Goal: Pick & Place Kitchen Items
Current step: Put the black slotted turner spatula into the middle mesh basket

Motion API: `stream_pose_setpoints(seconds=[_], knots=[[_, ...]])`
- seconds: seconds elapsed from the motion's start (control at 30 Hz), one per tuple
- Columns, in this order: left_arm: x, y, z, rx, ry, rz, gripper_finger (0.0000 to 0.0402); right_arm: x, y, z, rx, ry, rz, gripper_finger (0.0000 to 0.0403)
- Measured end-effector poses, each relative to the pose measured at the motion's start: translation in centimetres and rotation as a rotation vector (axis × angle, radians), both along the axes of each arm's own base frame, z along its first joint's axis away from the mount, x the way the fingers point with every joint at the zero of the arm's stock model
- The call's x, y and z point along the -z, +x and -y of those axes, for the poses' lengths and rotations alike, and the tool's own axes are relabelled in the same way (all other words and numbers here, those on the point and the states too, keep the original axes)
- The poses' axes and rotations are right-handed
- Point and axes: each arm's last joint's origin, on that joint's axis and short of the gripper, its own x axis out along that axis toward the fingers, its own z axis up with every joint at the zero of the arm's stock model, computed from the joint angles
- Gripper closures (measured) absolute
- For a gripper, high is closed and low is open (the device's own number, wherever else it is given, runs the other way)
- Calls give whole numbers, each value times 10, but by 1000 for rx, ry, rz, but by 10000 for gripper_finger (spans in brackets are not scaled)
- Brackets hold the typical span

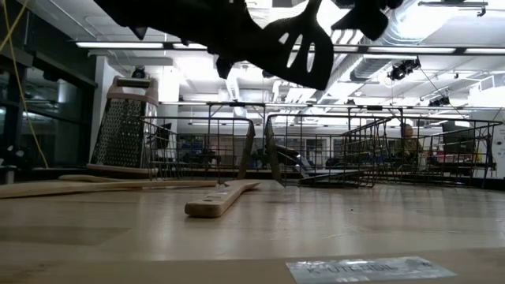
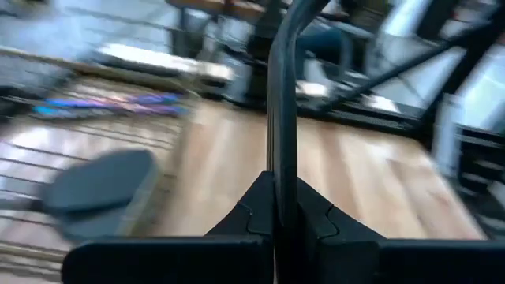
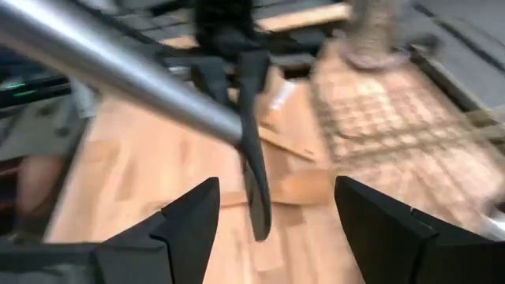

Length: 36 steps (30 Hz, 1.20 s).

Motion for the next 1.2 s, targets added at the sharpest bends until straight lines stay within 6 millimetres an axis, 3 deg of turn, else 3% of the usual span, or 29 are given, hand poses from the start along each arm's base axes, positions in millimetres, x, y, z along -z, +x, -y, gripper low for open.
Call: stream_pose_setpoints(seconds=[0.23, 0.4, 0.57, 0.83, 0.97, 1.2], knots=[[-10, 0, 2, -198, 103, 93, 396, 1, 1, -13, 211, -28, 27, 158], [-14, -2, 7, -353, 182, 119, 396, 4, 2, -30, 391, -124, 171, 158], [-19, -4, 9, -492, 238, 133, 396, 18, 4, -43, 451, -142, 372, 158], [-21, -5, 7, -545, 269, 139, 396, 47, 15, -51, 449, -239, 649, 158], [-21, -5, 7, -553, 273, 137, 396, 52, 28, -55, 412, -343, 730, 158], [-18, -5, 6, -580, 290, 121, 396, 55, 41, -58, 535, -440, 821, 158]])
